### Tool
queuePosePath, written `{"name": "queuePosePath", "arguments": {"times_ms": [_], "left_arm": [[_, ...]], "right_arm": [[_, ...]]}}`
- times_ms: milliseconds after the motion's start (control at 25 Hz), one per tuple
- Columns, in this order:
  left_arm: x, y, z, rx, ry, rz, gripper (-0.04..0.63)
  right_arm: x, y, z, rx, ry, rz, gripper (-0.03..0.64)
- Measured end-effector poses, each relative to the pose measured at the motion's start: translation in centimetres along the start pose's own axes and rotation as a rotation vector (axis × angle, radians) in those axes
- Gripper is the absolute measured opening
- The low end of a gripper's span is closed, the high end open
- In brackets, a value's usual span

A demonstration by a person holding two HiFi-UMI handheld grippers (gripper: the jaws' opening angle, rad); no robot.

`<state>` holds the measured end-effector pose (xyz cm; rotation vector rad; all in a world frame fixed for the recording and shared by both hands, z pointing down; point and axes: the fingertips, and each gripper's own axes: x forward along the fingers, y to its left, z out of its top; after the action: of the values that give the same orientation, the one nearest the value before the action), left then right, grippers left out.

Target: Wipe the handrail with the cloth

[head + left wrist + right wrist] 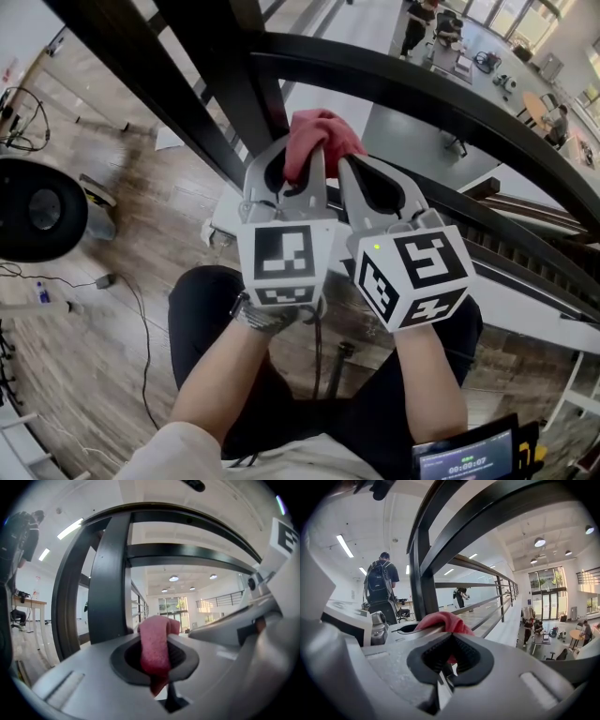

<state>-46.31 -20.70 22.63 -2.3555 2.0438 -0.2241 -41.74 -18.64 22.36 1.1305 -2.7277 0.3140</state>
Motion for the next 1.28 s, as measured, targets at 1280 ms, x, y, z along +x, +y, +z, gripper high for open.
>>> {"name": "queuePosePath", "arguments": {"times_ms": [1280], "left_arm": [[0.2, -1.4, -0.2, 0.051, 0.008, -0.007, 0.034]], "right_arm": [[-4.1, -4.2, 1.1, 0.015, -0.065, -0.093, 0.002]]}}
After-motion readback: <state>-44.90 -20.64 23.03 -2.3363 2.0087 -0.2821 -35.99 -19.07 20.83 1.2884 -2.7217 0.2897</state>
